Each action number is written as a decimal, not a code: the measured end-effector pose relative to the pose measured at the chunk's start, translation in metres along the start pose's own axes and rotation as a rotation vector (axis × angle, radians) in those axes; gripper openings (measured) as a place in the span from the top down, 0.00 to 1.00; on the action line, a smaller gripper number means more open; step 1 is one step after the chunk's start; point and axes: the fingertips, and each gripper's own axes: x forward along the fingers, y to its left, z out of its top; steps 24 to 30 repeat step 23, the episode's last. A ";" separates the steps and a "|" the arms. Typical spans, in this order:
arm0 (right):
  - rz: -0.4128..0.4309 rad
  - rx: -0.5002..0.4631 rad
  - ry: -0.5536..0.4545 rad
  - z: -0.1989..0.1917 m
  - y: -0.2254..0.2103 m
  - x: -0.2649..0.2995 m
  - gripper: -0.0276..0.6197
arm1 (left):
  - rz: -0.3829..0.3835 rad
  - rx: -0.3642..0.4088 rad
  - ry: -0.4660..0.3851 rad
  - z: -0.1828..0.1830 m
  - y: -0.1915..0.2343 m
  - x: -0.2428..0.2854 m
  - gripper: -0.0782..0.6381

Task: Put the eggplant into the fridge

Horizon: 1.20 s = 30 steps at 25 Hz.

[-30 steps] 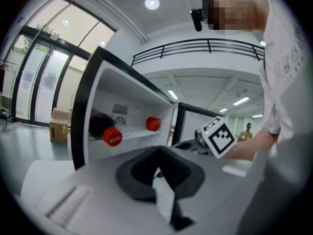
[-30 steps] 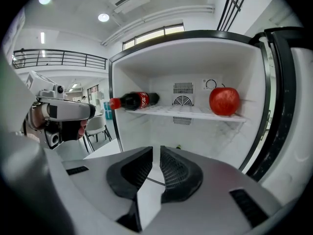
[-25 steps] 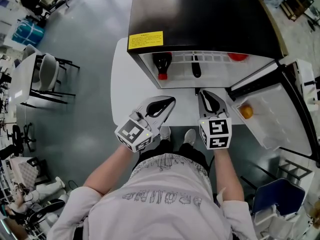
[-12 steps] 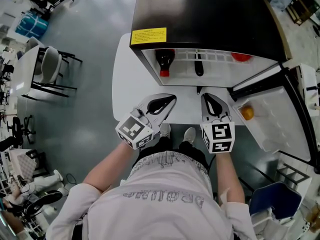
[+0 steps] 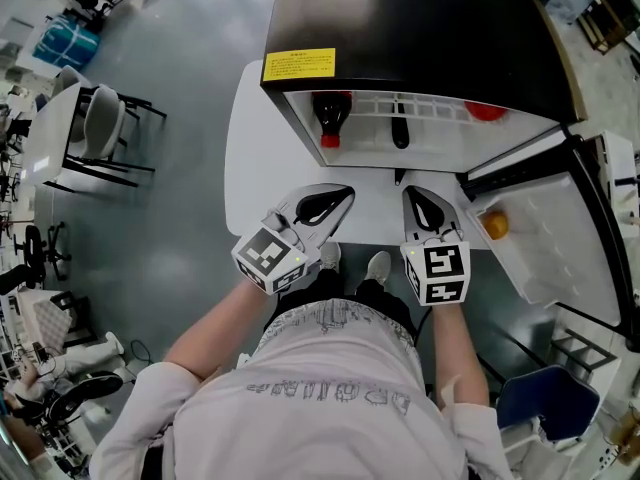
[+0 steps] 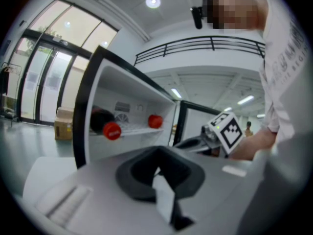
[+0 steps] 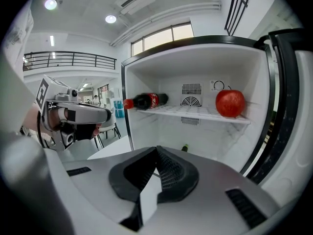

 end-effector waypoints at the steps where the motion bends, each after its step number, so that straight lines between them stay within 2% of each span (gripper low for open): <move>1: 0.002 -0.001 0.001 0.000 0.000 0.000 0.95 | 0.000 0.000 0.000 0.000 0.000 0.000 0.88; 30: 0.020 -0.006 0.009 -0.002 -0.002 0.005 0.95 | 0.005 -0.004 -0.001 0.000 -0.001 0.006 0.88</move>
